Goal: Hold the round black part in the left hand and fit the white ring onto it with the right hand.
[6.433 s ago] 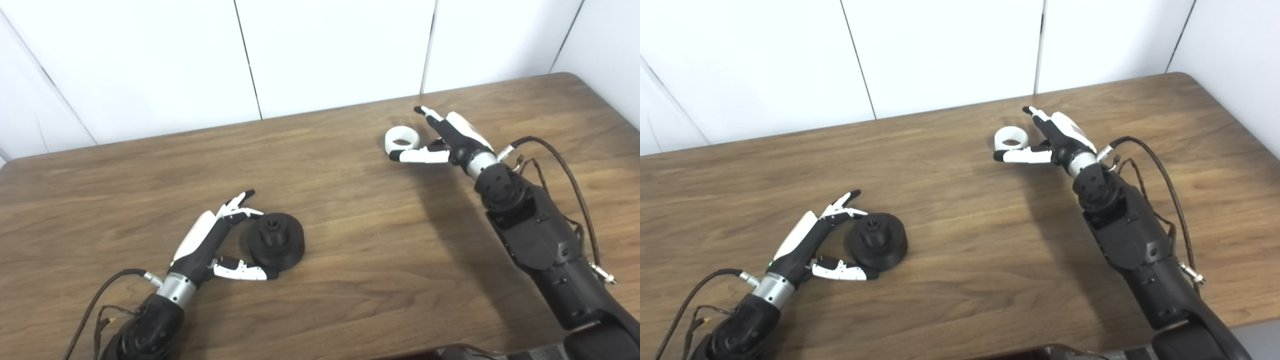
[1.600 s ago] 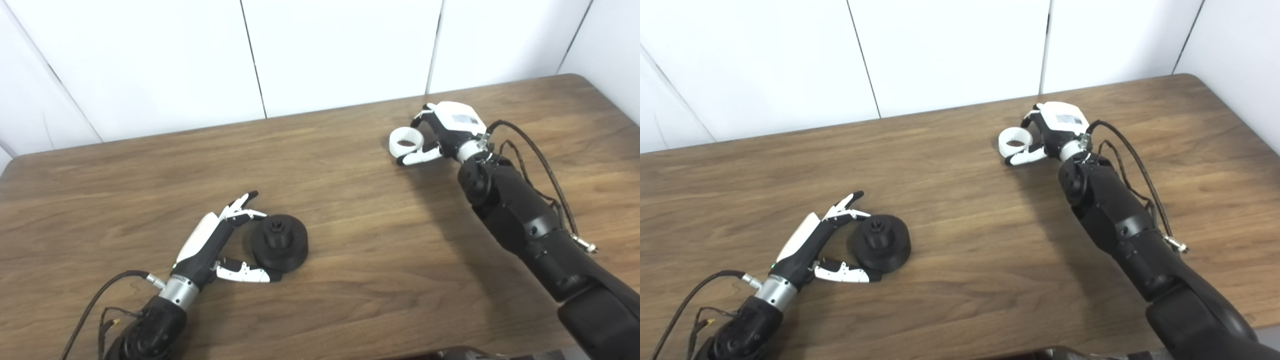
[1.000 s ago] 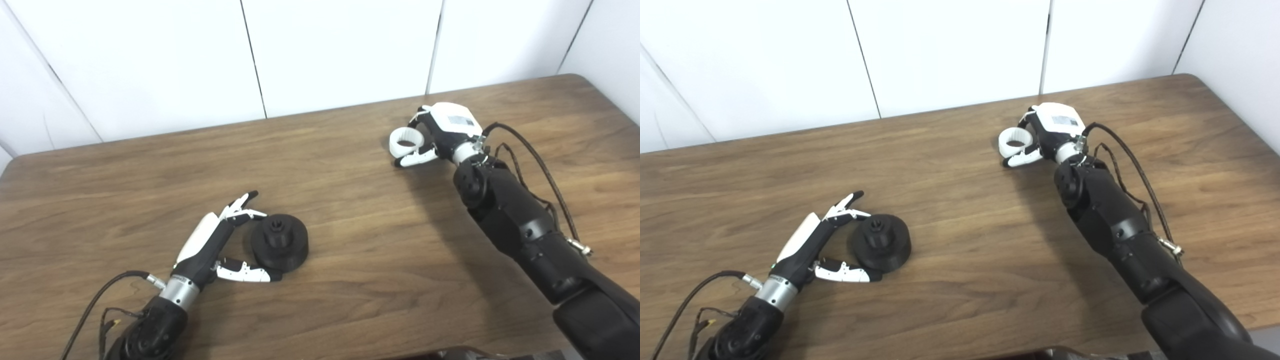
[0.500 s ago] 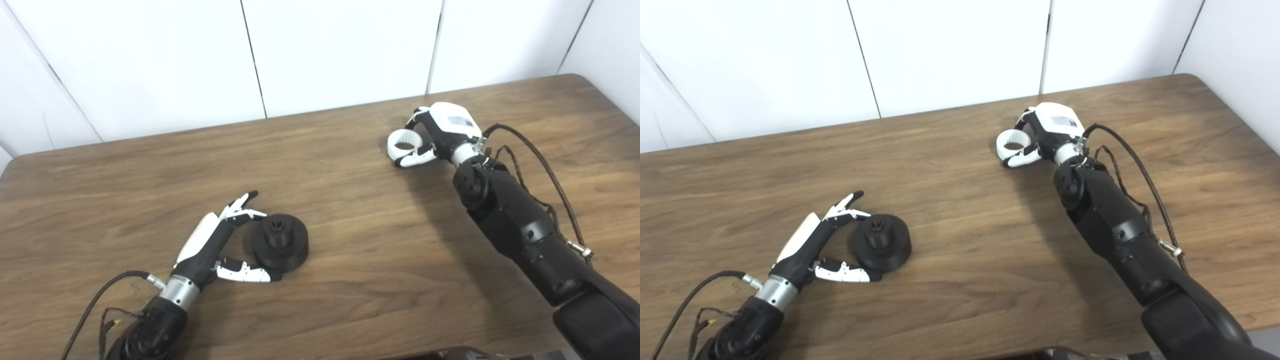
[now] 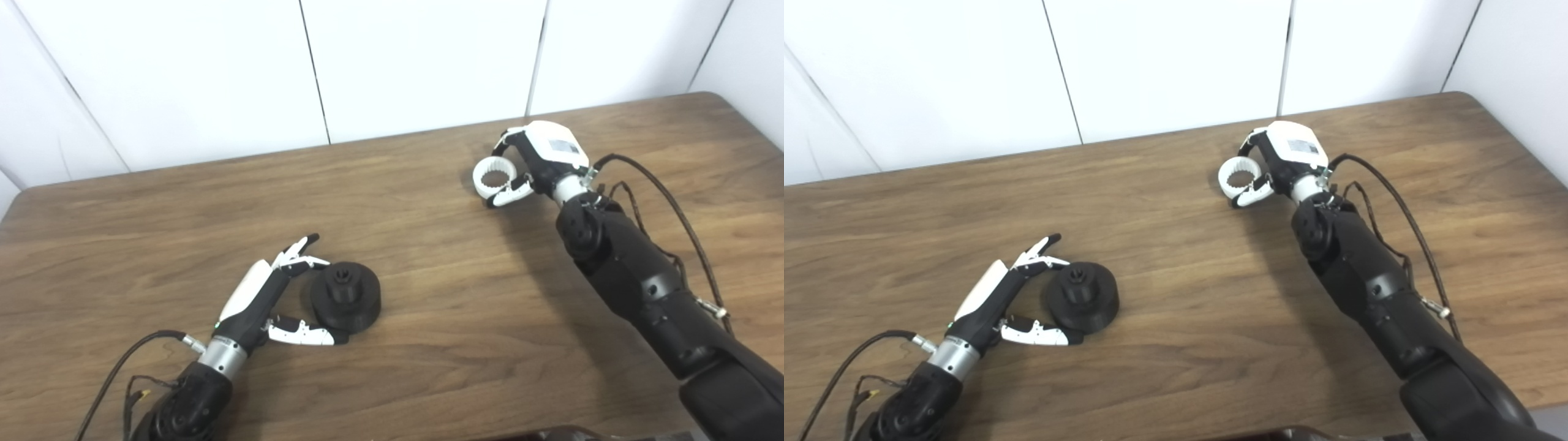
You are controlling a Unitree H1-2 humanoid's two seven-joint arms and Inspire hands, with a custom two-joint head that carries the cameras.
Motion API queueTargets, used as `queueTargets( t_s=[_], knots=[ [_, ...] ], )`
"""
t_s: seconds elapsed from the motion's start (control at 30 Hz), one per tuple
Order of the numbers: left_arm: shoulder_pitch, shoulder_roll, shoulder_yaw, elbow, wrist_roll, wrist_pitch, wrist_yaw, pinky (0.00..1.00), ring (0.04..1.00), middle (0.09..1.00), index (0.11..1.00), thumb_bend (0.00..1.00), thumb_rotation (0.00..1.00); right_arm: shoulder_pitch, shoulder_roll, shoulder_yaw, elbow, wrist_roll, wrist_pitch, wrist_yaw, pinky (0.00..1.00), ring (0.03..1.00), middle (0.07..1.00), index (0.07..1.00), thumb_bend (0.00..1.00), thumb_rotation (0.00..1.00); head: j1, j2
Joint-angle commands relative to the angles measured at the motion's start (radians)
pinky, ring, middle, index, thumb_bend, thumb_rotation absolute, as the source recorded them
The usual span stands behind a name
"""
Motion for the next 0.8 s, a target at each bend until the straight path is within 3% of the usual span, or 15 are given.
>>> queueTargets(
  t_s=[0.0,0.77],
  knots=[
    [0.008,0.015,-0.004,0.001,-0.004,0.023,-0.033,1.00,1.000,1.000,0.623,0.90,0.35,-0.022,-0.014,-0.013,-0.016,-0.001,-0.016,-0.006,0.90,0.894,0.839,0.490,0.52,0.15,-0.001,0.001],
    [-0.005,0.012,-0.006,0.028,-0.001,0.003,-0.027,1.00,1.000,1.000,0.622,0.91,0.36,-0.029,-0.029,-0.076,-0.124,0.009,-0.018,0.027,0.91,0.901,0.854,0.492,0.52,0.16,-0.009,-0.005]
  ],
)
